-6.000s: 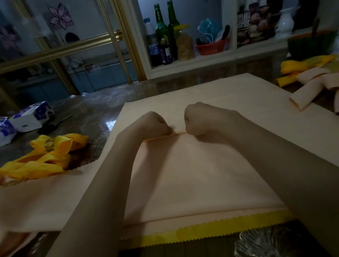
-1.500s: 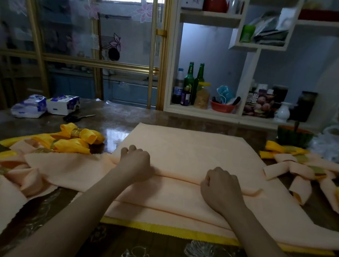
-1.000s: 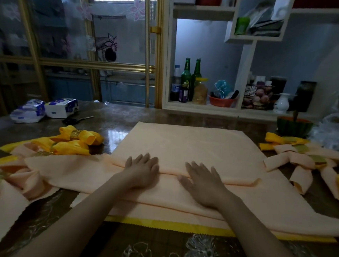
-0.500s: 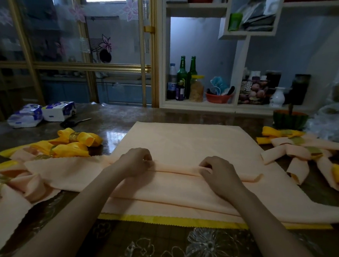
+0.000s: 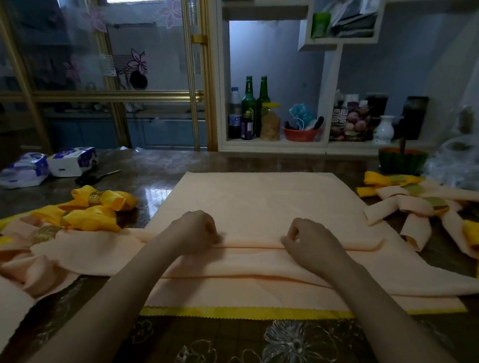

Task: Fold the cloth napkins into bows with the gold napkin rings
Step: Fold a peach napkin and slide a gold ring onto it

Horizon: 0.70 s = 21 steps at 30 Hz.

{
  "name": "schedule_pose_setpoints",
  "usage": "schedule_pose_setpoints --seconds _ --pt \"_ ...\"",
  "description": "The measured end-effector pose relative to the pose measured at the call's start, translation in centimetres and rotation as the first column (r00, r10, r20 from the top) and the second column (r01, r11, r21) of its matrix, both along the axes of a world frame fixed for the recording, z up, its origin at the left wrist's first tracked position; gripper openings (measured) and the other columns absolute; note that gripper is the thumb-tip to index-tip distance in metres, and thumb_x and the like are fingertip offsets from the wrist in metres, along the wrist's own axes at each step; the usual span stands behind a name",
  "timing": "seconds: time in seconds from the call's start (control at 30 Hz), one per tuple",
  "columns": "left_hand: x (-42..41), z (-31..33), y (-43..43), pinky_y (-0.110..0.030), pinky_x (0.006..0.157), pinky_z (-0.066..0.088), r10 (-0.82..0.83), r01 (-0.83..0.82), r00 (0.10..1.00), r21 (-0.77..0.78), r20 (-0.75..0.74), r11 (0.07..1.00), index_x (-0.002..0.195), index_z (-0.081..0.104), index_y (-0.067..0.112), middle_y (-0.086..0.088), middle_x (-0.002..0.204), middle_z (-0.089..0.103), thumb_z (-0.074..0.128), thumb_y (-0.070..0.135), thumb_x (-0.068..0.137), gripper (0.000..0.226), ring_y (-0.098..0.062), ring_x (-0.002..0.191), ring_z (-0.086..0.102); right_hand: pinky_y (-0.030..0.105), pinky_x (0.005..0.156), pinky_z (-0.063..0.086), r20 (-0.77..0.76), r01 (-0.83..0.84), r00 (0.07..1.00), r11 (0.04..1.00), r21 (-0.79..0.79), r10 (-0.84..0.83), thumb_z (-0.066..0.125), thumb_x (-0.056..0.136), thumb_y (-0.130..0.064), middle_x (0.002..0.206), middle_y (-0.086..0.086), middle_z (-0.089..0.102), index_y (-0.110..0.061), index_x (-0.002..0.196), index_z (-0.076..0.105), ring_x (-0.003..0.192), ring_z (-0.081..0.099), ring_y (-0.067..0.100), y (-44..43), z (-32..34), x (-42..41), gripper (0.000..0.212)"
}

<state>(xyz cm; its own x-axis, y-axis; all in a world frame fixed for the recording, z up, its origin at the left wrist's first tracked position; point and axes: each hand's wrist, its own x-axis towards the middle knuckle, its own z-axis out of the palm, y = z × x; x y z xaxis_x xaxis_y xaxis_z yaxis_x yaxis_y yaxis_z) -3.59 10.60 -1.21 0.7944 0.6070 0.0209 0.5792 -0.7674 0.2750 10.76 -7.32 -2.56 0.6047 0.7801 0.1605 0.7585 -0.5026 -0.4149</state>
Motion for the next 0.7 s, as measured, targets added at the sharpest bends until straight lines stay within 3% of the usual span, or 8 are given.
schedule_pose_setpoints --seconds 0.1,0.2,0.27,0.37,0.5,0.57,0.7 --pt "0.0 -0.4 -0.1 -0.020 0.077 0.037 -0.046 0.046 0.997 -0.007 0.057 0.999 0.110 0.061 0.013 -0.004 0.115 0.060 0.059 0.025 0.090 0.023 -0.017 0.102 0.054 0.035 0.093 0.042 0.013 0.004 1.000 1.000 -0.016 -0.003 0.048 0.096 -0.032 0.114 0.000 0.058 -0.021 0.109 0.053 0.103 0.053 0.018 0.3 -0.6 0.1 0.018" --pt "-0.1 -0.1 0.1 -0.012 0.078 0.034 -0.094 0.094 0.994 -0.002 0.050 0.996 0.121 0.059 0.015 -0.003 0.121 0.060 0.057 0.019 0.092 0.029 -0.015 0.107 0.054 0.037 0.101 0.039 -0.008 -0.035 0.999 0.998 -0.054 0.034 0.045 0.097 -0.026 0.126 0.001 0.054 -0.022 0.125 0.056 0.114 0.051 0.019 0.3 -0.1 0.4 0.030" --pt "-0.2 0.1 0.0 -0.010 0.075 0.033 -0.111 0.111 0.994 0.011 0.017 0.994 0.118 0.063 0.013 -0.002 0.120 0.061 0.055 0.016 0.093 0.027 -0.015 0.108 0.055 0.034 0.100 0.042 -0.014 -0.056 0.998 0.997 -0.052 0.055 0.047 0.096 -0.020 0.124 0.000 0.057 -0.021 0.123 0.060 0.111 0.053 0.017 0.1 0.2 0.4 0.030" --pt "-0.2 0.5 -0.2 -0.019 0.083 0.041 -0.116 0.116 0.993 0.012 -0.017 0.993 0.112 0.064 0.013 -0.004 0.115 0.063 0.057 0.019 0.092 0.023 -0.017 0.104 0.056 0.031 0.095 0.045 -0.029 -0.053 0.998 0.999 0.005 0.054 0.053 0.093 -0.015 0.116 -0.002 0.060 -0.022 0.114 0.063 0.102 0.054 0.013 0.0 0.3 0.3 0.025" --pt "-0.5 1.1 -0.5 -0.023 0.082 0.045 -0.124 0.125 0.992 0.021 -0.039 0.992 0.104 0.063 0.014 -0.002 0.105 0.061 0.059 0.015 0.089 0.016 -0.015 0.093 0.054 0.026 0.081 0.045 0.009 -0.063 0.998 0.997 0.040 0.063 0.055 0.087 -0.008 0.097 -0.007 0.055 -0.029 0.083 0.057 0.087 0.052 0.009 -0.1 0.9 -0.3 0.021" --pt "-0.5 1.5 -1.1 -0.022 0.080 0.044 -0.136 0.140 0.987 0.039 -0.083 0.989 0.103 0.062 0.012 -0.001 0.103 0.057 0.059 0.010 0.088 0.016 -0.013 0.090 0.050 0.025 0.077 0.043 0.012 -0.077 0.997 0.997 -0.010 0.077 0.054 0.084 -0.005 0.091 -0.007 0.053 -0.029 0.073 0.052 0.084 0.050 0.011 -0.1 1.4 -0.7 0.026" --pt "-0.4 2.3 -2.1 -0.025 0.085 0.046 -0.123 0.125 0.973 -0.002 -0.197 0.992 0.107 0.066 0.010 -0.004 0.112 0.062 0.058 0.013 0.089 0.020 -0.019 0.102 0.056 0.028 0.078 0.049 -0.114 -0.128 0.988 0.974 -0.188 0.107 0.052 0.086 -0.008 0.091 -0.004 0.059 -0.020 0.084 0.064 0.088 0.055 0.013 -0.5 2.8 -0.9 0.016"
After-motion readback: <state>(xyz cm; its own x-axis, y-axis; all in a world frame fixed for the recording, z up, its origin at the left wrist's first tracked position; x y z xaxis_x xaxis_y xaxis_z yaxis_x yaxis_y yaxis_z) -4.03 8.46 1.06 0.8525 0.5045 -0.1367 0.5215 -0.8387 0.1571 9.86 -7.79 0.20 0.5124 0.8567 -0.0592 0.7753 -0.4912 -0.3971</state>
